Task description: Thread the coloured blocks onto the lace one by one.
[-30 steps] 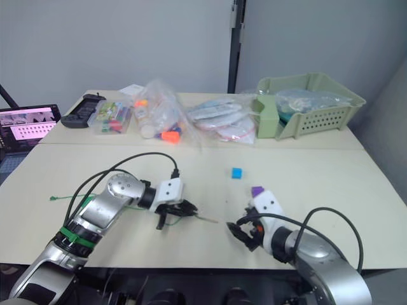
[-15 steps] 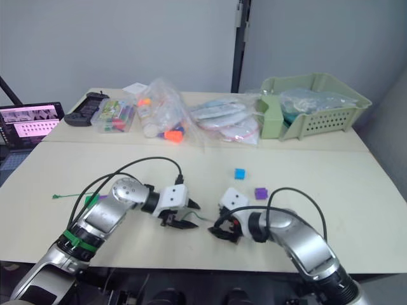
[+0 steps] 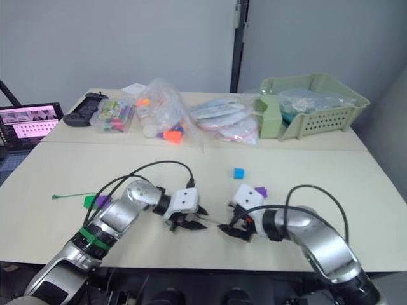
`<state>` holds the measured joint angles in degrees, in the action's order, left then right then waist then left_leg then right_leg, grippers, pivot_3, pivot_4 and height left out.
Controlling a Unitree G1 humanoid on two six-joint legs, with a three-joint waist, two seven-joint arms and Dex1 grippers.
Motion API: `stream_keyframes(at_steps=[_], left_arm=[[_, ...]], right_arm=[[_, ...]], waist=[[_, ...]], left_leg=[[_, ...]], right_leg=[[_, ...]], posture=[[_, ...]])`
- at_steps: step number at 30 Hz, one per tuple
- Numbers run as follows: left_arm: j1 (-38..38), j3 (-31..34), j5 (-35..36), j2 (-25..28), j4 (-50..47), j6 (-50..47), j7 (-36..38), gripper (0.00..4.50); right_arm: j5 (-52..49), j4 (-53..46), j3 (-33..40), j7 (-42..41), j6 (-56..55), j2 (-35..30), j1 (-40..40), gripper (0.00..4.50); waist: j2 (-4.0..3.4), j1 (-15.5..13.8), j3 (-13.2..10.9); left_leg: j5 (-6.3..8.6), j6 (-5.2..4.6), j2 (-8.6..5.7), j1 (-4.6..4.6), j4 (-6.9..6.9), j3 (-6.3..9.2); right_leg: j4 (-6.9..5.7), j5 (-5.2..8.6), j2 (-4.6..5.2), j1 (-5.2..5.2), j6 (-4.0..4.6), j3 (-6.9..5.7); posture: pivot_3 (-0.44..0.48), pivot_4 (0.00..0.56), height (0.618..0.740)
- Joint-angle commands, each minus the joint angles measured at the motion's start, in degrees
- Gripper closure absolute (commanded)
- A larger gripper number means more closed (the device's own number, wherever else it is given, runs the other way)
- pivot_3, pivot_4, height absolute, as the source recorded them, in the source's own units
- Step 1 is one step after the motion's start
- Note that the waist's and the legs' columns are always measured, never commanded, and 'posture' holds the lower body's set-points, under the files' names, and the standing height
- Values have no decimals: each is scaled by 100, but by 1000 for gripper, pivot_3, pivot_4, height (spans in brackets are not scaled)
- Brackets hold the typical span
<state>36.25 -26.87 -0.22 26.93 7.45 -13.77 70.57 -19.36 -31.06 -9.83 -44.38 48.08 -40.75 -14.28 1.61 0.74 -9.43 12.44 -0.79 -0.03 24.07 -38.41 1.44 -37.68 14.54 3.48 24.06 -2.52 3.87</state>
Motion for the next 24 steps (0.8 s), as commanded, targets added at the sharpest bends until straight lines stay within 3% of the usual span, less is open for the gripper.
stream_keyframes(at_steps=[1, 4, 14, 21, 24], left_arm=[[21, -133, -239, 80, 186, 193, -8, 3491], [17, -145, -227, 71, 225, 232, 21, 4465], [180, -48, -219, -1, 332, 340, -47, 4465], [302, 346, 79, 477, -295, -36, 240, 4465], [285, 602, 277, 850, -682, -297, 431, 4465]], right_arm=[[-178, -394, 360, 79, 63, -72, 102, 738], [-220, -476, 470, 163, 124, -75, 169, 738], [-340, -648, 581, 531, 280, 54, 385, 738], [-349, -1282, 1179, 1540, 627, 720, 1248, 738], [-52, -1638, 1428, 2508, 693, 1447, 1762, 738]], waist=[[0, -5, 0], [0, -3, 0], [0, -14, 0], [-1, 12, 0], [-2, 10, 1]], left_leg=[[0, 0, 0, 0, -2, -1], [0, 0, 2, -6, -10, -1], [0, 0, 2, -7, -20, -2], [0, 0, 4, 4, -22, 3], [0, 0, 4, 6, -21, 6]], right_leg=[[3, 0, 0, -2, 0, 0], [3, 0, 0, -10, -1, 0], [2, 1, -1, -16, -1, 0], [-19, 1, -2, 6, -2, 3], [-28, 1, -4, 8, -2, 0]], posture=[[0, 150, 740], [0, 150, 740], [0, 150, 740], [0, 150, 740], [0, 150, 740]])
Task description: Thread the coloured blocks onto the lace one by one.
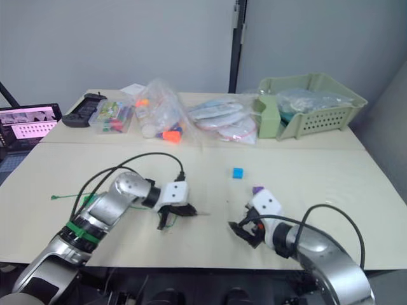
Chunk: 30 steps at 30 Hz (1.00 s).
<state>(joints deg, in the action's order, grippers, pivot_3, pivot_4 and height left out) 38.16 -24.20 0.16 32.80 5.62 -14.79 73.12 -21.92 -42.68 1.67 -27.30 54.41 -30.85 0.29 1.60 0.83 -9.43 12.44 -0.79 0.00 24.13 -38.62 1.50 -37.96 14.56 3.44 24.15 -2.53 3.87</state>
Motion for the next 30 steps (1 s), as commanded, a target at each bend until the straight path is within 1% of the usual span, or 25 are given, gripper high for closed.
stream_keyframes(at_steps=[1, 2, 3, 5, 6, 8, 12, 18, 23, 24, 25, 30], left_arm=[[81, 383, 271, 349, -571, -227, 207, 4465], [66, 404, 289, 398, -620, -247, 216, 4465], [44, 441, 301, 486, -680, -268, 239, 4465], [15, 475, 320, 583, -756, -304, 255, 4465], [-5, 494, 341, 655, -790, -293, 293, 4465], [-42, 532, 366, 745, -838, -271, 310, 4465], [-119, 554, 405, 813, -880, -227, 303, 4465], [-206, 564, 434, 831, -957, -238, 238, 4465], [-250, 586, 463, 837, -1061, -319, 186, 4465], [-251, 586, 471, 843, -1080, -339, 181, 4500], [-250, 583, 479, 849, -1094, -354, 174, 4500], [-246, 567, 516, 889, -1161, -432, 170, 4500]], right_arm=[[331, -529, 277, 1076, 59, 668, 409, 738], [408, -563, 256, 1239, 53, 789, 470, 738], [648, -471, 184, 1702, -3, 1118, 516, 738], [947, -353, 86, 2226, -64, 1503, 554, 738], [1139, -182, 71, 2480, -170, 1692, 447, 738], [1377, 182, 71, 2734, -420, 1907, 187, 738], [1601, 997, 42, 2798, -855, 1974, -304, 738], [1704, 2001, 32, 2654, -1370, 1992, -860, 738], [1714, 2339, 104, 2657, -1788, 2113, -881, 738], [1670, 2344, 119, 2620, -1879, 2148, -877, 1267], [1650, 2334, 107, 2573, -1939, 2159, -875, 1497], [1645, 2293, 35, 2465, -2062, 2201, -872, 3288]], waist=[[-2, 2, 1], [-2, 2, 1], [-2, -2, 1], [-3, -8, 2], [-5, -5, 2], [-4, 4, 1], [-5, 15, 1], [-5, 18, 1], [-5, 16, 1], [-5, 18, 1], [-5, 21, 1], [-6, 30, 1]], left_leg=[[0, 0, 0, 2, 0, 2], [0, 0, 0, 1, 0, 2], [0, 0, -1, 0, 0, 3], [0, 0, 0, 1, -4, 2], [0, 1, 1, 1, -4, 0], [0, 1, 3, 0, -5, -5], [0, 1, 3, 0, -4, -12], [0, 0, 0, 3, -1, -13], [0, 0, 0, 2, 0, -11], [0, 0, -1, 3, 0, -11], [0, 0, -1, 3, 0, -11], [0, 0, 1, 1, 0, -10]], right_leg=[[0, 0, 1, 3, 0, 0], [0, 0, 3, 3, 0, 1], [3, 0, 6, 2, 0, 5], [9, 1, 4, 0, -2, 4], [10, 2, 3, 1, -1, 4], [13, 2, 2, 0, -1, 5], [9, 2, 1, 3, -1, 5], [9, 1, 2, 3, 0, 5], [4, 1, 1, 3, 0, 4], [5, 1, 2, 4, 0, 4], [5, 1, 3, 3, 0, 4], [3, 1, 1, 4, 0, 4]], posture=[[0, 150, 740], [0, 150, 740], [0, 150, 740], [0, 150, 740], [0, 150, 740], [0, 150, 740], [0, 150, 740], [0, 150, 740], [0, 150, 740], [0, 150, 740], [0, 150, 740], [0, 150, 740]])
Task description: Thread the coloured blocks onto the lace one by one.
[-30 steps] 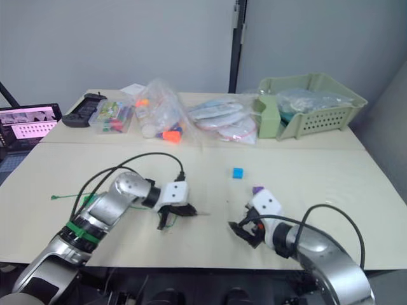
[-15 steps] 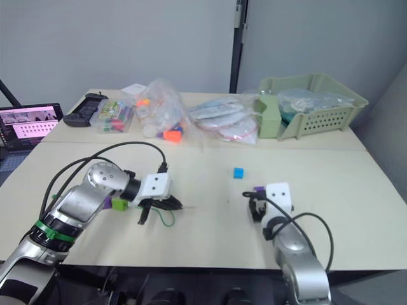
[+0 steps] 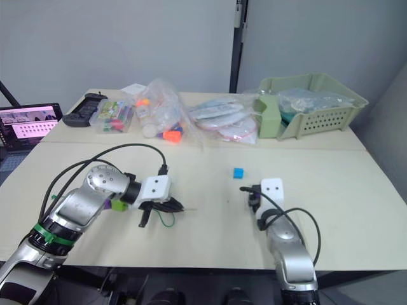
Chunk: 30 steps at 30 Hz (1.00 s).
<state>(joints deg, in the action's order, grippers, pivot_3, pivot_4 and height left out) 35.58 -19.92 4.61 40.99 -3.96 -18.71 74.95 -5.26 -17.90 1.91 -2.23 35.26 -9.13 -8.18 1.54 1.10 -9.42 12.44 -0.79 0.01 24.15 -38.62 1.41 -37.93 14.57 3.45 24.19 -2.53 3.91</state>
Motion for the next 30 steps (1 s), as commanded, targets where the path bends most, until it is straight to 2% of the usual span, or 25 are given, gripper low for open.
stream_keyframes(at_steps=[1, 4, 6, 10, 13, 16, 25, 27, 30], left_arm=[[20, 138, 76, 74, -208, -54, -12, 4500], [17, 150, 83, 100, -214, -61, -9, 4500], [16, 164, 83, 118, -194, -58, -7, 4500], [13, 187, 92, 164, -159, -48, -3, 4500], [2, 195, 102, 189, -139, -45, 13, 4500], [-16, 170, 110, 222, -163, -91, 55, 4500], [-10, 85, 90, 211, -149, -97, 183, 4500], [-8, 67, 68, 199, -88, -38, 208, 4500], [5, 52, 40, 164, -30, 7, 215, 4500]], right_arm=[[-30, -207, -10, -67, -137, 40, -24, 3323], [-20, -499, -99, -56, -10, 111, 51, 3323], [-32, -1167, -351, -20, 334, 194, 234, 3323], [-81, -2401, -1001, 105, 1161, 407, 621, 3323], [4, -3021, -1875, 361, 1748, 557, 1112, 3323], [32, -2938, -2273, 594, 1844, 815, 1496, 3323], [10, -2476, -2369, 814, 1758, 1203, 1928, 3323], [49, -2586, -2365, 821, 1639, 1120, 1936, 2294], [-14, -2853, -2331, 676, 1575, 957, 1881, 1274]], waist=[[0, 3, 0], [0, -1, 0], [-1, -4, 0], [-1, 7, 0], [-1, 5, 0], [-1, 1, 0], [0, -8, 0], [0, -15, 0], [0, -9, 0]], left_leg=[[0, 0, 0, 0, 0, 0], [0, 0, 0, 0, 0, 1], [0, 0, -1, 1, 0, 1], [0, 0, 1, 2, 3, 12], [0, 0, 2, 0, 3, 14], [0, 0, 2, 1, 2, 12], [0, 0, 10, -1, -1, 10], [0, 0, 10, -1, -1, 10], [0, 0, 9, 1, -1, 8]], right_leg=[[-1, 0, 0, 0, 0, 0], [-1, 0, 0, 0, 0, 0], [-3, 0, 0, 1, 0, 0], [-7, 0, 0, 6, 0, 0], [-5, 0, 0, 5, 0, 0], [0, 1, 1, 4, 1, -3], [17, 3, -2, -1, 1, -3], [17, 3, -1, -2, 1, -3], [17, 3, -1, 1, 1, -3]], posture=[[0, 150, 740], [0, 150, 740], [0, 150, 740], [0, 150, 740], [0, 150, 740], [0, 150, 740], [0, 150, 740], [0, 150, 740], [0, 150, 740]])
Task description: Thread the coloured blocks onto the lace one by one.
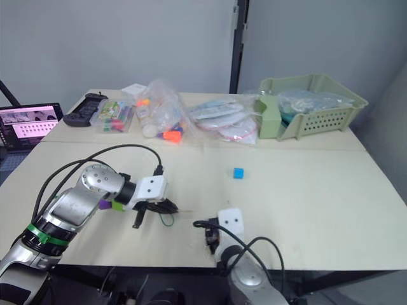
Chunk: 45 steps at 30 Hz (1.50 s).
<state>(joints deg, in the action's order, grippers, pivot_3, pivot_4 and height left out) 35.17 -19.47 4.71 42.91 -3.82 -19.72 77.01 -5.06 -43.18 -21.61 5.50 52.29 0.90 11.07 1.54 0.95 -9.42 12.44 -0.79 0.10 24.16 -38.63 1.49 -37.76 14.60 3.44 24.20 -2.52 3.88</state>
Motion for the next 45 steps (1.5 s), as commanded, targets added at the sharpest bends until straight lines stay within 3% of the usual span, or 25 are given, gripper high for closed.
stream_keyframes(at_steps=[1, 4, 6, 9, 11, 14, 17, 19, 24, 32, 36, 41, 42, 45], left_arm=[[51, 3, 21, -47, -20, 126, 4, 4500], [59, 7, 1, -84, 54, 194, -23, 4500], [70, 5, -7, -99, 111, 240, -30, 4500], [93, 22, -18, -123, 248, 344, -42, 4500], [120, 25, -37, -134, 334, 417, -39, 4500], [89, 34, -19, -90, 316, 468, 13, 4500], [-28, 54, 4, -10, 182, 468, 28, 4500], [-137, 81, 38, 37, 55, 410, -1, 4500], [-373, 130, 78, 89, -258, 262, -84, 4500], [-475, 164, 158, 142, -905, -311, -196, 4500], [-454, 168, 217, 182, -1111, -533, -209, 4500], [-362, 129, 287, 225, -1218, -682, -202, 4500], [-336, 110, 292, 227, -1230, -710, -199, 4500], [-277, 62, 308, 192, -1250, -781, -196, 4500]], right_arm=[[-73, -531, 82, -201, -67, -158, -103, 920], [-351, -1231, 320, -697, 354, -648, -392, 47], [-587, -1497, 510, -1013, 602, -926, -566, 47], [-1742, -1670, 1357, -2633, 786, -2152, -1165, 47], [-2389, -1407, 1701, -3693, 671, -2940, -1457, 47], [-2587, -512, 1607, -5187, 83, -4189, -2085, 47], [-1910, 911, 756, -6537, -1167, -4826, -3152, 47], [-1220, 2050, 69, -7298, -2282, -4893, -3825, 47], [-555, 3710, -497, -7974, -3724, -4390, -4600, 47], [-260, 4531, -581, -8322, -4422, -3853, -4800, 47], [-201, 4593, -541, -8392, -4514, -3832, -4728, 1187], [-163, 4639, -453, -8350, -4599, -3828, -4639, 2921], [-190, 4597, -410, -8297, -4529, -3799, -4621, 3129], [-220, 4445, -312, -8110, -4253, -3759, -4523, 3128]], waist=[[0, 7, 0], [0, 3, 0], [0, 4, 0], [0, 9, -1], [2, -2, -2], [3, 4, -3], [3, 44, -5], [5, 64, -5], [4, 48, -6], [5, -26, -7], [5, -11, -7], [5, -12, -7], [5, -15, -7], [5, -15, -7]], left_leg=[[0, 0, 2, 0, 0, 1], [0, 0, 1, 2, -1, 2], [0, 0, 1, 0, -1, 2], [0, 0, 1, -1, -4, 1], [0, 0, -3, -1, -7, 1], [0, -1, -1, -2, -9, -5], [1, -1, 0, -2, -9, -10], [0, -1, 0, -3, -7, -16], [7, -12, -1, 2, -5, -13], [8, -12, -10, 5, -15, -2], [8, -12, -10, 1, -15, 1], [8, -12, -10, -2, -15, 1], [8, -12, -10, -2, -15, 1], [8, -12, -10, -2, -15, 1]], right_leg=[[2, 0, 0, -1, 0, 0], [2, 0, 0, 0, 0, 1], [1, 0, -3, -2, 0, -2], [6, 0, -3, -8, 0, -4], [9, -1, 0, -15, -1, -5], [14, -1, -3, -21, -1, -12], [16, -1, -4, -21, 0, -12], [13, -1, -4, -16, -1, -7], [3, -3, -4, -4, 2, -9], [-18, -5, 10, -2, 1, -7], [-21, -5, 7, -1, 1, -6], [-24, -5, 7, -1, 1, -6], [-24, -5, 7, -2, 1, -6], [-23, -5, 7, -3, 1, -6]], posture=[[0, 150, 740], [0, 150, 740], [0, 150, 740], [0, 150, 740], [0, 150, 740], [0, 150, 740], [0, 150, 740], [0, 150, 740], [0, 150, 740], [0, 150, 740], [0, 150, 740], [0, 150, 740], [0, 150, 740], [0, 150, 740]])
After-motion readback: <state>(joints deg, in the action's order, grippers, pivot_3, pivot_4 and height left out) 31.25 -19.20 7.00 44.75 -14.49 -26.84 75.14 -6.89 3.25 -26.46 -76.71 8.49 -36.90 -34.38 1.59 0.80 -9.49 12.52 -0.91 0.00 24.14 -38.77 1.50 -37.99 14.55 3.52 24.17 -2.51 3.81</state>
